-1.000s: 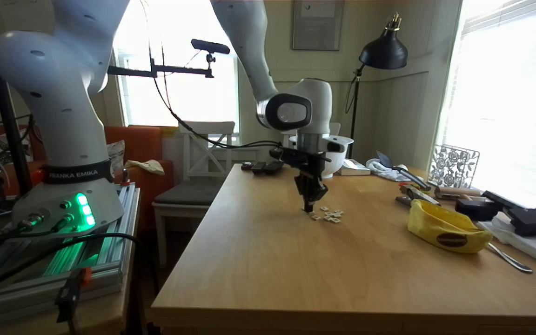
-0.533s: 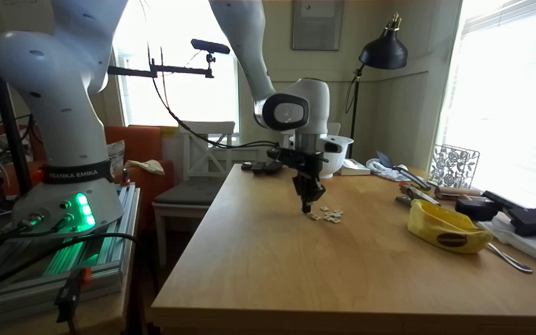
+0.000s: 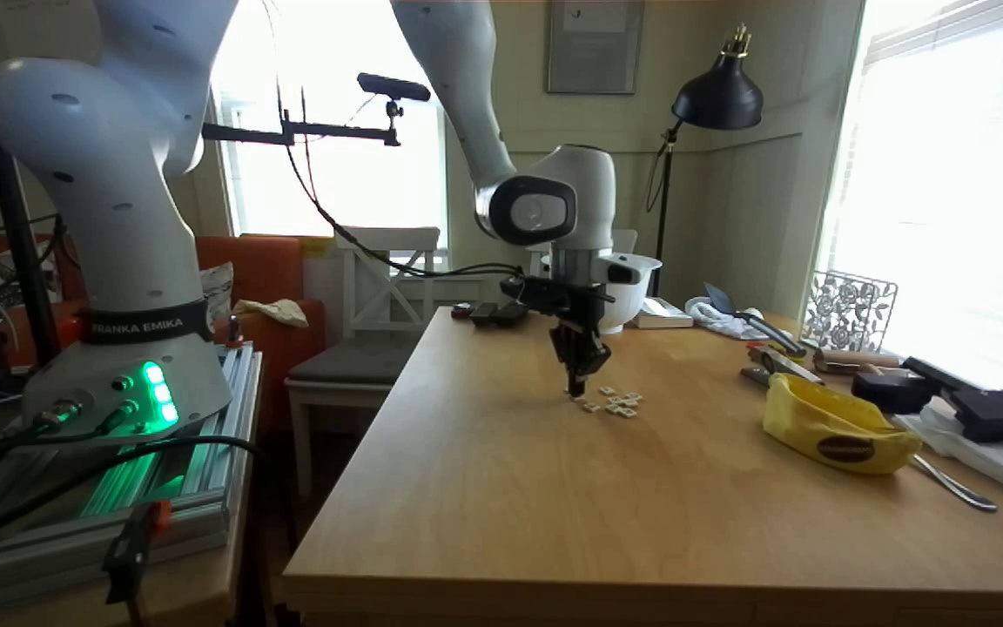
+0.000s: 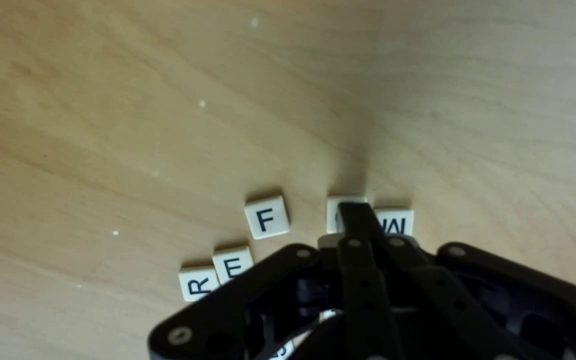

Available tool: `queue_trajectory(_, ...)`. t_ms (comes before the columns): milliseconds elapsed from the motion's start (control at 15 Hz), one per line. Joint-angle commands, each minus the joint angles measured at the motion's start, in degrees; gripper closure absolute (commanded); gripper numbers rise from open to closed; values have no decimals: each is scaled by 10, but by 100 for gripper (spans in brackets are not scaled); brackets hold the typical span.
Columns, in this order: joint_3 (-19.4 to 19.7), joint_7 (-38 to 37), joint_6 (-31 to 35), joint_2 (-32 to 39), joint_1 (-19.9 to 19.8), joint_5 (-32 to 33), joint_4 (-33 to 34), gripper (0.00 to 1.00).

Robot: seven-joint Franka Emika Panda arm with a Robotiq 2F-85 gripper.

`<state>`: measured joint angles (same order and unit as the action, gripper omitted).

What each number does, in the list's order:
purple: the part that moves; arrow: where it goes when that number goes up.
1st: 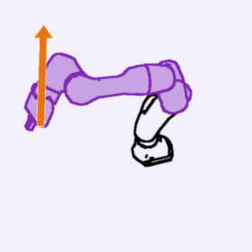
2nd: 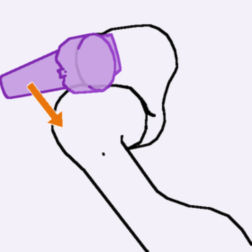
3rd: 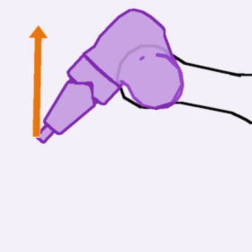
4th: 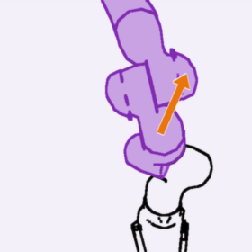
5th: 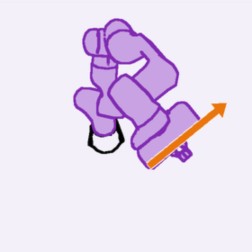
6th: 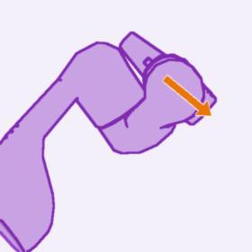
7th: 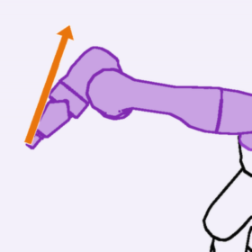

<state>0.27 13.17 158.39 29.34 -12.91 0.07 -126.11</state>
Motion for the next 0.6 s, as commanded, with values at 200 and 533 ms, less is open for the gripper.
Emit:
queue_trajectory(200,-14,15,30,-24,-19,-20,-27,100)
queue_trajectory(533,-18,15,42,-32,-36,-35,-27,100)
